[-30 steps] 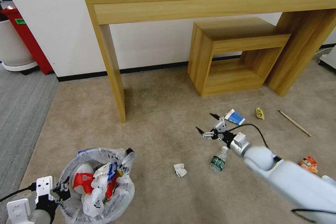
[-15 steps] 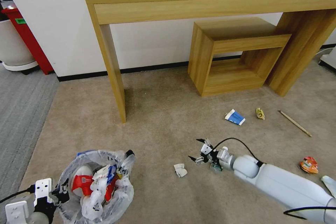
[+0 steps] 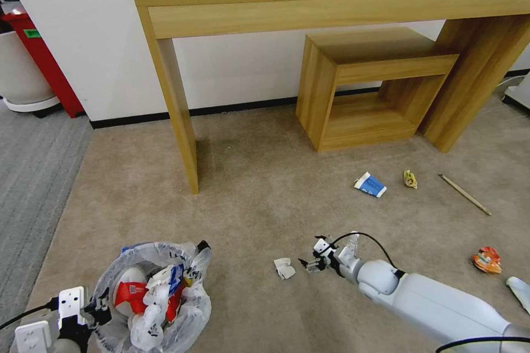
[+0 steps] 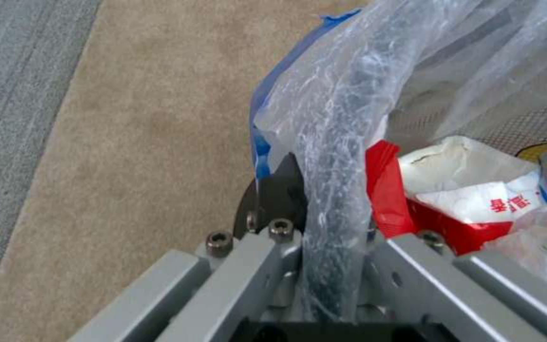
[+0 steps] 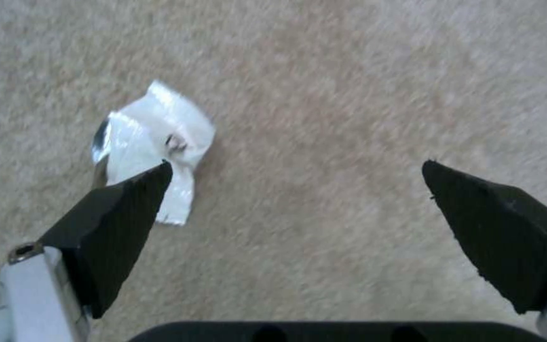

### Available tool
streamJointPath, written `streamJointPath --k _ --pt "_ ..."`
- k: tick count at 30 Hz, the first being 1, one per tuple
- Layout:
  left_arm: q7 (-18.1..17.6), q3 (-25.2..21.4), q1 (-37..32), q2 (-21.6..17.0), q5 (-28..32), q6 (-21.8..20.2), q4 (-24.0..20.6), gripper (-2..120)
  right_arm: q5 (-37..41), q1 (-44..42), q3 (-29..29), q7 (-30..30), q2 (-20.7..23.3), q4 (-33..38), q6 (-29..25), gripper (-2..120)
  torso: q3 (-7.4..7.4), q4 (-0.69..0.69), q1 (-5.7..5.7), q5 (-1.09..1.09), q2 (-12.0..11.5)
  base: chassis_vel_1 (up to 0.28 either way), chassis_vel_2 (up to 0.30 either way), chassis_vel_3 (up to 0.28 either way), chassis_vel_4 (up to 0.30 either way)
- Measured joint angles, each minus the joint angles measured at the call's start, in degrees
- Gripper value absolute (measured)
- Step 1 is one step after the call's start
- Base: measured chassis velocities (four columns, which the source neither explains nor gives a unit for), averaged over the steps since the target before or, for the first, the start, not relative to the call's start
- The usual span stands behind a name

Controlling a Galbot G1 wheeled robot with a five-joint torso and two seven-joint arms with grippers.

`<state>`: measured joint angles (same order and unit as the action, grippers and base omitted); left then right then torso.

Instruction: Pick up the trash bin and place the garbage on the floor into it.

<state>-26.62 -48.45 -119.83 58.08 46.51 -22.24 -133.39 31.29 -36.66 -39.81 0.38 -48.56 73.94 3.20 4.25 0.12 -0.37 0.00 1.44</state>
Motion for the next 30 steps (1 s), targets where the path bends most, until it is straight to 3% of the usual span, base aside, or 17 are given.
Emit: streamJointPath --k 19,30 --pt "1.36 2.52 0.55 2.08 -2.79 0.19 1.44 0 -1.73 -1.86 1.83 0.03 -3.09 -3.62 -2.17 100 0.0 0.01 0.0 0.0 0.0 0.0 0.0 0.0 0.0" --pt "1.11 2.45 -0.09 2.38 -2.89 0.59 1.31 0 -2.41 -0.18 1.72 -2.23 -7.48 -7.68 -5.34 100 0.0 0.0 0.0 0.0 0.0 0.0 0.0 0.0 0.0"
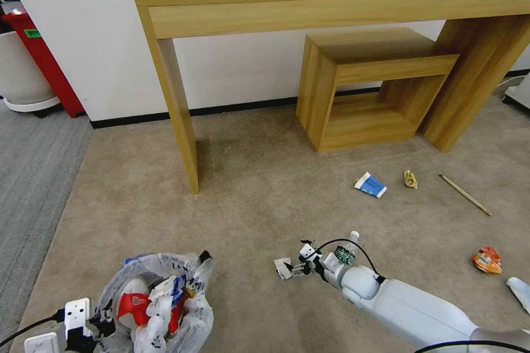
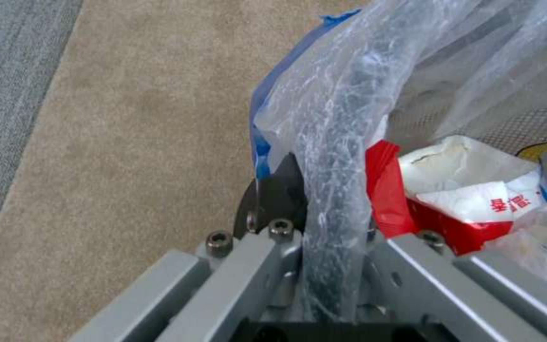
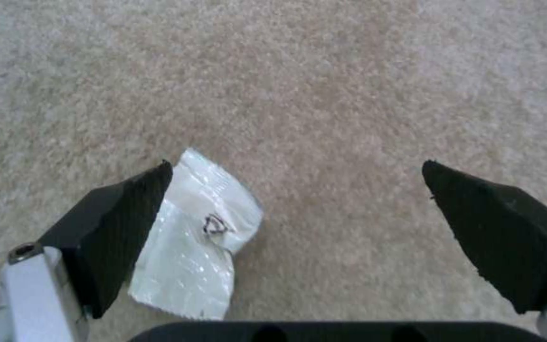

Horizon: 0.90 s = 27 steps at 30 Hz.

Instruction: Pick up the trash bin and place the garbage on the floor into it.

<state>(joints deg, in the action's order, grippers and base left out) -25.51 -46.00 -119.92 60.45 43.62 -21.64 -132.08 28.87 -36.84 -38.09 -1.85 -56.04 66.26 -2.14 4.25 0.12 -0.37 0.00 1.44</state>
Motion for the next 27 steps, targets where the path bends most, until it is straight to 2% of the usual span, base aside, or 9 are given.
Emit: streamJointPath --k 17,27 --pt "-0.71 -0.96 -0.87 -1.4 1.02 0.14 -0.34 0 -0.91 -0.93 0.66 -1.01 -6.98 -7.43 -3.19 100 0.0 0.0 0.0 0.01 0.0 0.0 0.0 0.0 0.0" --pt "-1.04 -0.83 -0.93 -2.0 1.23 0.09 0.01 0 -2.67 -3.51 3.08 -1.43 -8.74 -9.18 -4.32 100 0.0 0.0 0.0 0.0 0.0 0.0 0.0 0.0 0.0"
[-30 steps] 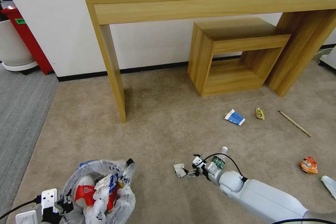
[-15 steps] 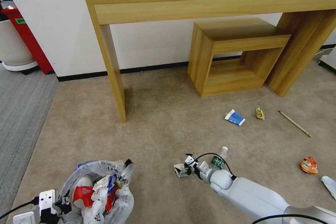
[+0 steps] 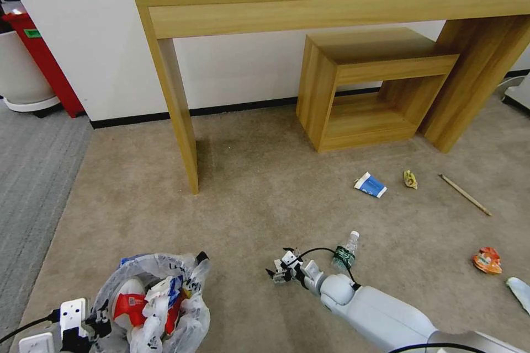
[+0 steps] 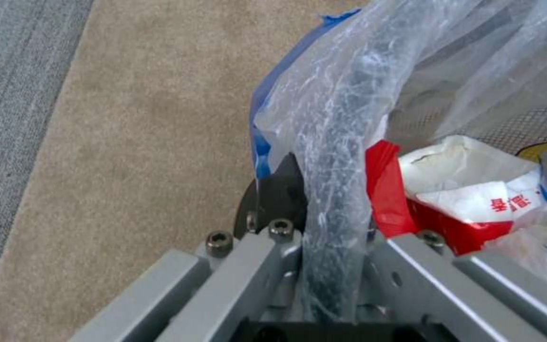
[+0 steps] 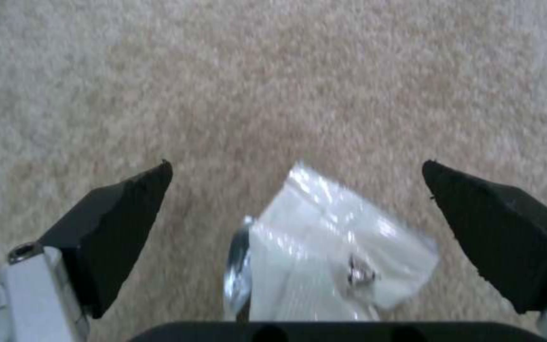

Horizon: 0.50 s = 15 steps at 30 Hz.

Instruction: Pick up the trash bin and place the garbage on the floor into it.

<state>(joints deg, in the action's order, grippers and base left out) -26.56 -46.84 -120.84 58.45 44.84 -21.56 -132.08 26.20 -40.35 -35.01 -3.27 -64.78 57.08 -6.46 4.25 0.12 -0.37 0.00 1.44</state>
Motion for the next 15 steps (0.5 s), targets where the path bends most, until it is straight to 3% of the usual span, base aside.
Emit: streamJointPath --k 15 --pt "-0.01 1.71 0.58 0.57 -0.97 -0.01 0.62 0 -2.74 -3.37 4.42 -0.7 2.82 -0.42 -1.94 100 0.0 0.0 0.0 0.0 0.0 0.0 0.0 0.0 0.0"
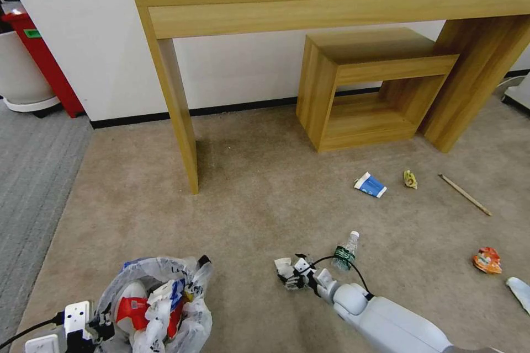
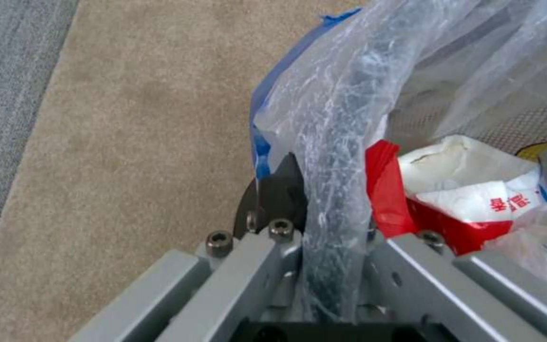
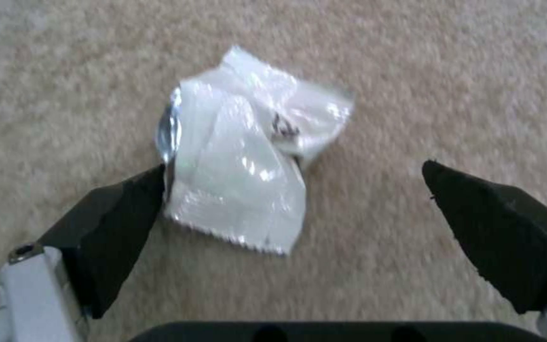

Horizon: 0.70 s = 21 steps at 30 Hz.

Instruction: Pick up the trash bin and place the garbage on the floor into it.

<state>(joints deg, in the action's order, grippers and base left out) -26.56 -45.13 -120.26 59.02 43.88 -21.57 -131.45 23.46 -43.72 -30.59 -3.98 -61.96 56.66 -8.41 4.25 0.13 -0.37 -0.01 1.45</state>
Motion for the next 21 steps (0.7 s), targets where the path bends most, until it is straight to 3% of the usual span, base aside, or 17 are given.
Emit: streamJointPath --k 21 --pt "0.77 1.08 -0.32 1.46 -2.75 0.16 -0.49 0 -0.19 -0.12 0.23 -0.65 -3.41 -1.93 -0.91 100 0.01 -0.01 0.0 -0.01 0.0 0.0 0.0 0.0 0.0"
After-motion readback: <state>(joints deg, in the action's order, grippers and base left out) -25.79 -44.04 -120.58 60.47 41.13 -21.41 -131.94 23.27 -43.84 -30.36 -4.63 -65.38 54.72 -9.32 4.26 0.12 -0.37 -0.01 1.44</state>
